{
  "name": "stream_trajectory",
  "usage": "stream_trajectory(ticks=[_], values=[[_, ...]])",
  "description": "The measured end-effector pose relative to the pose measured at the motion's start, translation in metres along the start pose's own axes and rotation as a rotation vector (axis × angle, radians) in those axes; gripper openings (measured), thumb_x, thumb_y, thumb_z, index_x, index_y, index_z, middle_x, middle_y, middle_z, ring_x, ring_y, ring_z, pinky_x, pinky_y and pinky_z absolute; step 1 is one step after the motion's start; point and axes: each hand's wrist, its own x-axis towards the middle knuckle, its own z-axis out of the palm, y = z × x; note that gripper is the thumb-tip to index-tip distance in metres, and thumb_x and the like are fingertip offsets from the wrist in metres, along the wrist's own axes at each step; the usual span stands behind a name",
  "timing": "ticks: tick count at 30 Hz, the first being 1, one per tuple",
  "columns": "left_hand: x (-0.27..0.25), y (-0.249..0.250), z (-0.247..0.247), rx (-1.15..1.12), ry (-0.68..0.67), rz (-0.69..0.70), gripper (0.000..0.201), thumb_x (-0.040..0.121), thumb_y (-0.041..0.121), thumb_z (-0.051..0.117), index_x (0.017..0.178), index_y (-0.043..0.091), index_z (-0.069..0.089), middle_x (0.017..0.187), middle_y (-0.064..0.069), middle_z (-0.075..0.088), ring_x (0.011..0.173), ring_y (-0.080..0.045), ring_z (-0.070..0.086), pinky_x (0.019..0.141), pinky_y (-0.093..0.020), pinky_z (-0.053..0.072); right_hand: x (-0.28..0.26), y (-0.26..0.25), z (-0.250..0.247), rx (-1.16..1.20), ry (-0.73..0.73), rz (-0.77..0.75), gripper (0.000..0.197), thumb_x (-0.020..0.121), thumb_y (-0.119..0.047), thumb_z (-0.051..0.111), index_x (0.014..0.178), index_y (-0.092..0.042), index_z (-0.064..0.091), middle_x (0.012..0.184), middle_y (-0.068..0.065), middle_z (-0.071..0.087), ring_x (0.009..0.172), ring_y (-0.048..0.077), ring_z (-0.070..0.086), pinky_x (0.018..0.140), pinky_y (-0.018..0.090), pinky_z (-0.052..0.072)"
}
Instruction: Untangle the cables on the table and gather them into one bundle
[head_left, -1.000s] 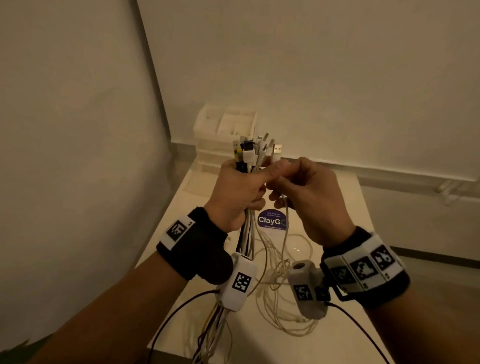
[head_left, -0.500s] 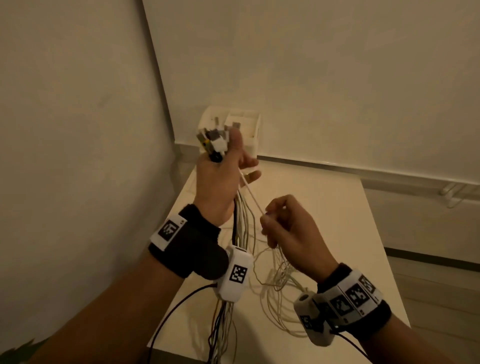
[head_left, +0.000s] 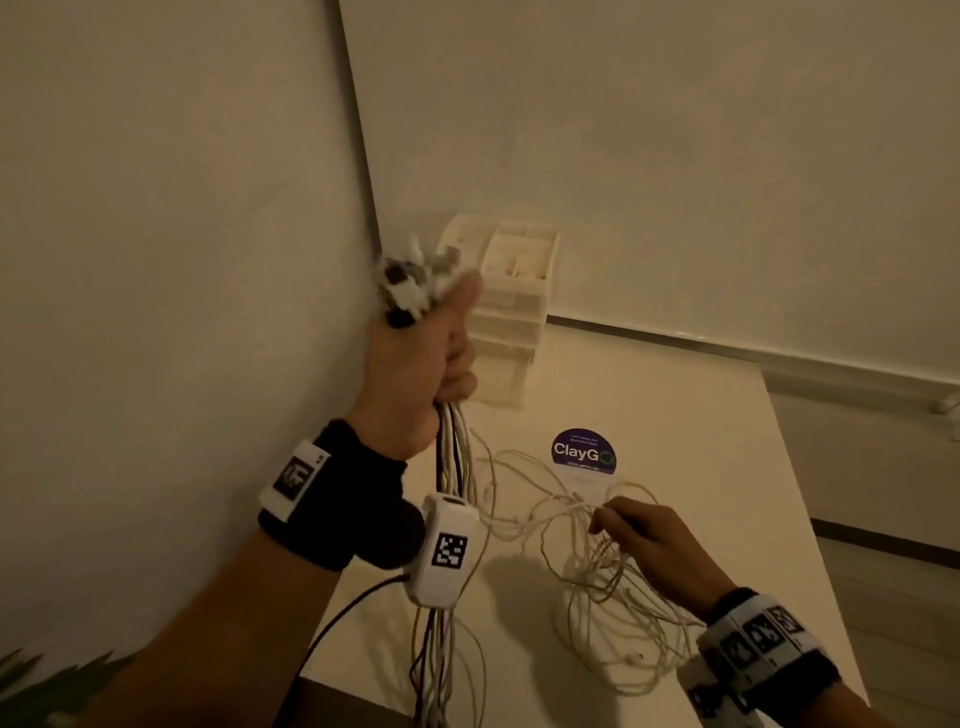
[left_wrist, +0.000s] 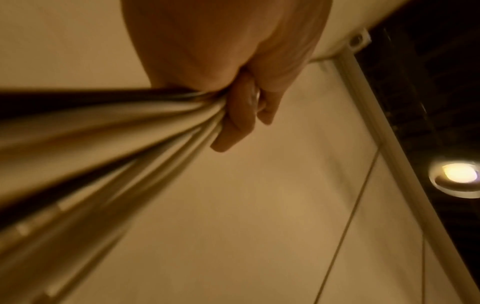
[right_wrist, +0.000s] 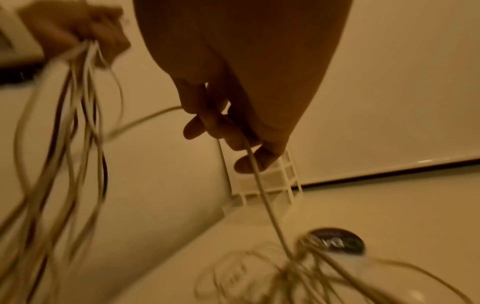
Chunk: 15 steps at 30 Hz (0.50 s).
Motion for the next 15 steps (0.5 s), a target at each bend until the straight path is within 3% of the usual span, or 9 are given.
stream_trajectory(ticks=[1,3,6,8,11,13,15], values=[[-0.004,-0.009,0.006,0.083,-0.033,-0.037,0.045,0.084,0.031,0.071,0.053,0.026,0.039,0.043,0.009,0.026,0.034,-0.007,0.019,0.037,-0.016,0.018,-0.001,-0.012,-0.006,0.024,0.032,-0.025,0.027,0.098,-0.025,0.051,0.078,-0.028,0.068,0.076,-0.002,0.065,0.067,0.014,0.056,0.066,0.036,0.048],[-0.013,-0.027,0.018,0.243,-0.096,-0.089,0.042,0.086,0.023,0.072,0.053,0.023,0.047,0.042,0.009,0.030,0.033,-0.009,0.021,0.037,-0.017,0.020,-0.004,-0.039,-0.021,0.089,0.086,-0.076,0.026,0.098,-0.022,0.052,0.079,-0.024,0.069,0.075,-0.003,0.065,0.064,0.005,0.054,0.062,0.023,0.045],[-0.022,-0.048,0.037,0.426,-0.226,-0.093,0.033,0.088,0.024,0.072,0.059,0.015,0.057,0.041,0.010,0.036,0.034,-0.010,0.027,0.038,-0.019,0.024,-0.005,-0.076,-0.040,0.146,0.125,-0.119,0.023,0.098,-0.022,0.052,0.083,-0.018,0.069,0.072,-0.009,0.065,0.062,-0.001,0.053,0.061,0.013,0.041],[-0.027,-0.059,0.048,0.478,-0.306,-0.104,0.036,0.089,0.027,0.070,0.054,0.024,0.060,0.041,0.012,0.037,0.035,-0.008,0.029,0.040,-0.022,0.026,-0.004,-0.091,-0.049,0.177,0.147,-0.119,0.024,0.096,-0.027,0.052,0.086,-0.014,0.069,0.068,-0.017,0.066,0.059,-0.003,0.055,0.058,0.012,0.042],[-0.030,-0.067,0.061,0.520,-0.373,-0.085,0.034,0.092,0.029,0.066,0.059,0.035,0.065,0.040,0.013,0.043,0.036,-0.004,0.032,0.040,-0.022,0.028,0.001,-0.096,-0.056,0.176,0.249,-0.070,0.023,0.096,-0.026,0.054,0.085,-0.013,0.069,0.057,-0.018,0.063,0.053,-0.004,0.055,0.053,0.013,0.042],[-0.030,-0.069,0.064,0.531,-0.394,-0.054,0.024,0.093,0.027,0.064,0.069,0.030,0.065,0.040,0.016,0.047,0.035,-0.002,0.037,0.041,-0.016,0.030,0.002,-0.096,-0.058,0.218,0.305,-0.041,0.022,0.096,-0.023,0.055,0.082,-0.014,0.069,0.054,-0.015,0.061,0.051,-0.002,0.054,0.053,0.015,0.042],[-0.029,-0.070,0.065,0.532,-0.381,-0.020,0.021,0.093,0.022,0.063,0.073,0.026,0.061,0.041,0.018,0.049,0.037,0.001,0.043,0.042,-0.011,0.031,0.000,-0.095,-0.060,0.260,0.300,-0.034,0.025,0.096,-0.027,0.055,0.080,-0.014,0.069,0.055,-0.007,0.060,0.051,0.003,0.052,0.056,0.024,0.044]])
